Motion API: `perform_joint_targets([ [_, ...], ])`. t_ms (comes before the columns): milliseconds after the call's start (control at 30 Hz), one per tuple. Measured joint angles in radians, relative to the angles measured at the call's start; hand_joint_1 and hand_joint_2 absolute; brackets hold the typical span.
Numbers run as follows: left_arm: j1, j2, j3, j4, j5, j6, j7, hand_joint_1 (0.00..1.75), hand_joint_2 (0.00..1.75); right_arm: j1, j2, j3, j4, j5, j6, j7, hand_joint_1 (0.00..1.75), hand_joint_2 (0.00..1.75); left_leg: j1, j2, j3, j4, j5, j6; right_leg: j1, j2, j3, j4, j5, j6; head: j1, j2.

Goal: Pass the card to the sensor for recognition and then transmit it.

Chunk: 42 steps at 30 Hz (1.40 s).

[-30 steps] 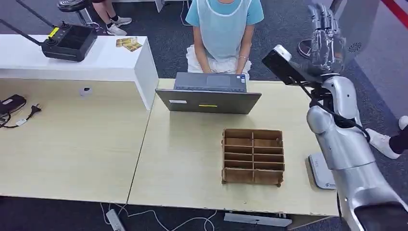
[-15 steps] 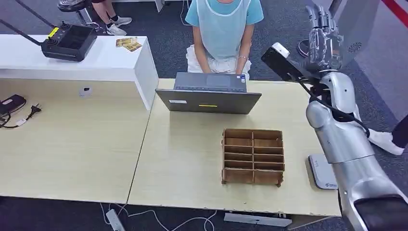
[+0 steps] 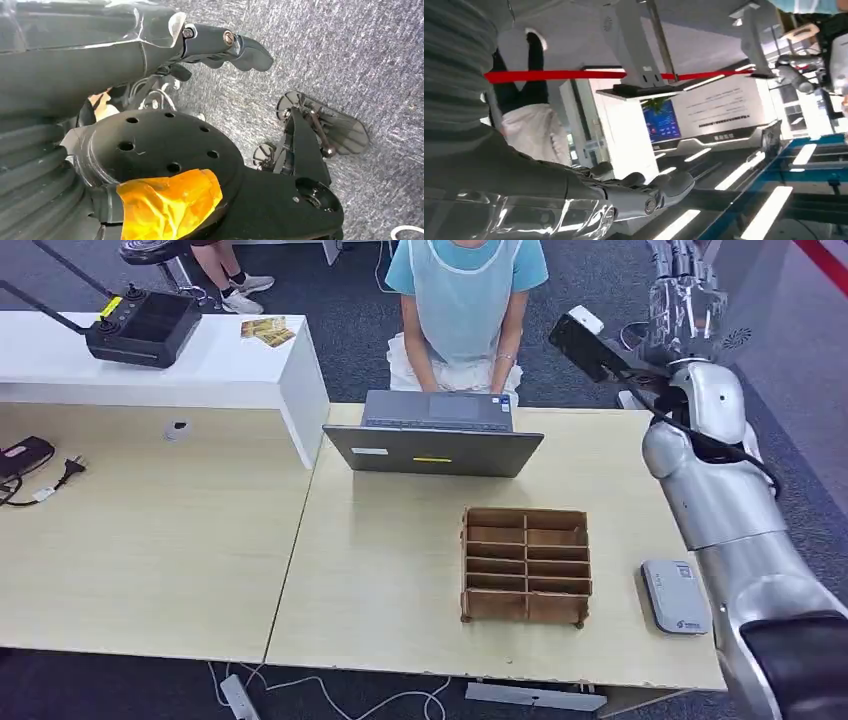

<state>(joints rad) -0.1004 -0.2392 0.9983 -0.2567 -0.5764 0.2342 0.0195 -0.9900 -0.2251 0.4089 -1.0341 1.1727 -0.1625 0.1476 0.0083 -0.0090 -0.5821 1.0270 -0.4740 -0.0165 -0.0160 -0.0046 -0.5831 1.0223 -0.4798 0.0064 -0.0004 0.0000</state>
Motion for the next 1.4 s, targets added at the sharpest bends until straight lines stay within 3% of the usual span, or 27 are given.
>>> perform_joint_targets([
  [367, -0.014, 0.000, -0.023, 0.000, -0.018, -0.003, 0.022, 0.00, 1.75, -0.070, 0.065, 0.016, 0.166, 0.030, -0.001, 0.030, 0.00, 1.75, 0.000, 0.000, 0.000, 0.000, 0.000, 0.000, 0.000, 0.000, 0.000, 0.000, 0.000, 0.000, 0.000, 0.000],
  [667, -0.014, 0.001, -0.028, 0.000, -0.016, -0.011, 0.023, 0.00, 1.75, -0.102, 0.067, 0.016, 0.214, 0.006, 0.054, -0.020, 0.00, 1.75, 0.000, -0.001, 0.000, 0.000, 0.000, 0.000, 0.000, -0.001, 0.000, 0.000, 0.000, 0.000, 0.000, 0.000],
  [1100, -0.012, 0.002, -0.029, 0.000, -0.013, -0.013, 0.022, 0.00, 1.75, -0.102, 0.073, 0.025, 0.250, 0.003, 0.053, -0.025, 0.00, 1.75, 0.000, -0.002, 0.000, 0.001, 0.000, 0.000, 0.000, -0.001, 0.000, 0.000, 0.000, 0.000, 0.000, 0.000],
  [1167, -0.012, 0.002, -0.029, 0.000, -0.013, -0.013, 0.022, 0.00, 1.75, -0.103, 0.073, 0.025, 0.250, 0.001, 0.052, -0.024, 0.42, 1.75, 0.000, -0.002, 0.000, 0.001, 0.000, 0.000, 0.000, -0.001, 0.000, 0.000, 0.000, 0.000, 0.000, 0.000],
  [1400, -0.011, 0.002, -0.029, 0.000, -0.011, -0.013, 0.021, 0.00, 1.75, -0.102, 0.072, 0.025, 0.250, 0.000, 0.051, -0.022, 0.42, 1.75, 0.000, -0.001, 0.000, 0.001, 0.000, 0.000, 0.000, -0.001, 0.000, 0.000, 0.000, 0.000, 0.000, 0.000],
])
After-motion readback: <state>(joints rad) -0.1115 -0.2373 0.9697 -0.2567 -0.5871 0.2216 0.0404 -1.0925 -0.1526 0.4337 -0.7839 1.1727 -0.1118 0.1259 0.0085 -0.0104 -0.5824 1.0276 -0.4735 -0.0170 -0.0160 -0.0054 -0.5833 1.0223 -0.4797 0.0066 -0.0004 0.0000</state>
